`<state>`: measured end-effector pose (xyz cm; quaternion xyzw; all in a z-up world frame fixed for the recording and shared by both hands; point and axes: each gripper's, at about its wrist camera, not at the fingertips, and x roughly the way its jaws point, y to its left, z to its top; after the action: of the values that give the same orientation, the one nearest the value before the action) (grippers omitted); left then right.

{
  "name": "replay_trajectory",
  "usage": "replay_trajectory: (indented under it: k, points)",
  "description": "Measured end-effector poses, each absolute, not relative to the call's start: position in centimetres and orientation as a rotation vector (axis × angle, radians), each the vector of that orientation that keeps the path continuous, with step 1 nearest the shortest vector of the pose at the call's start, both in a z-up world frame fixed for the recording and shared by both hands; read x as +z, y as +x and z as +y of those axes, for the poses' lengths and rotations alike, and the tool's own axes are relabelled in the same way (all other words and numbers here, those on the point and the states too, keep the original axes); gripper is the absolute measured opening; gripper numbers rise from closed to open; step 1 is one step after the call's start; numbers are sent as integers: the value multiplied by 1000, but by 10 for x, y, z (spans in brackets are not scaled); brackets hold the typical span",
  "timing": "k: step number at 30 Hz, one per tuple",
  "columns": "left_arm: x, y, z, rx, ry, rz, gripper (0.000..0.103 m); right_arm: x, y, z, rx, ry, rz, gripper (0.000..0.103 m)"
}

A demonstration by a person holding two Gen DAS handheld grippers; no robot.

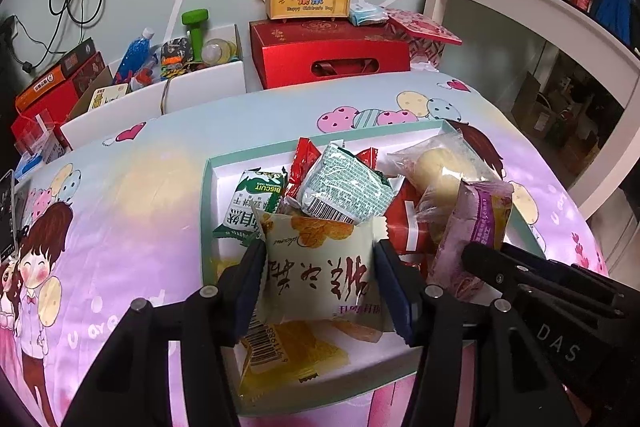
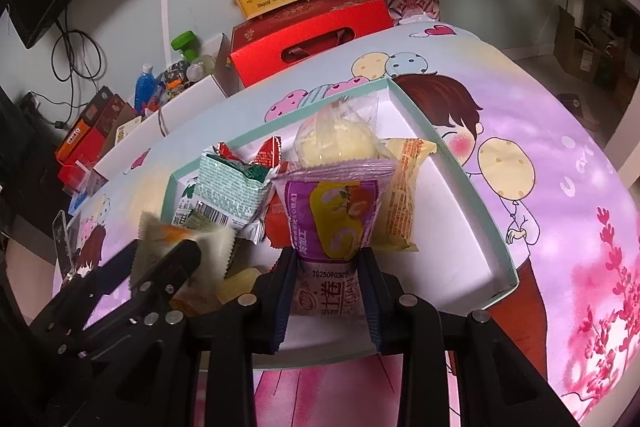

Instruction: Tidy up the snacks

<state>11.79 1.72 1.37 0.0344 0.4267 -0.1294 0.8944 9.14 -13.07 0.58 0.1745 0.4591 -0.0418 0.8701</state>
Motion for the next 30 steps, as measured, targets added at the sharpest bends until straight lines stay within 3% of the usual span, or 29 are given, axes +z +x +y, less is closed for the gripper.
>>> replay_trajectory:
  k: [8, 12, 14, 16, 19, 22, 26, 28, 30]
  points:
    - [21, 116, 27, -254, 46, 883, 64, 6, 92, -129, -95, 351, 969, 33]
    - [25, 116, 38, -224, 16, 886, 76, 5, 92, -128, -102, 346, 980, 36]
    - [27, 116, 46, -201, 3, 885, 81, 3, 93, -127, -113, 334, 993, 45]
    - [27, 115, 53, -177, -3, 884, 87, 2, 93, -126, -121, 325, 996, 65]
    - [25, 114, 65, -134, -10, 885, 92, 3, 93, -123, -122, 309, 993, 67]
    - [21, 113, 79, -89, -28, 888, 95, 3, 93, -119, -120, 291, 989, 83]
    - [18, 110, 97, -33, -41, 887, 96, 5, 92, -111, -113, 266, 978, 89]
    - [17, 108, 105, -14, -51, 883, 96, 5, 92, -107, -109, 257, 970, 102]
    - [15, 106, 114, 5, -65, 887, 96, 6, 91, -102, -106, 241, 958, 103]
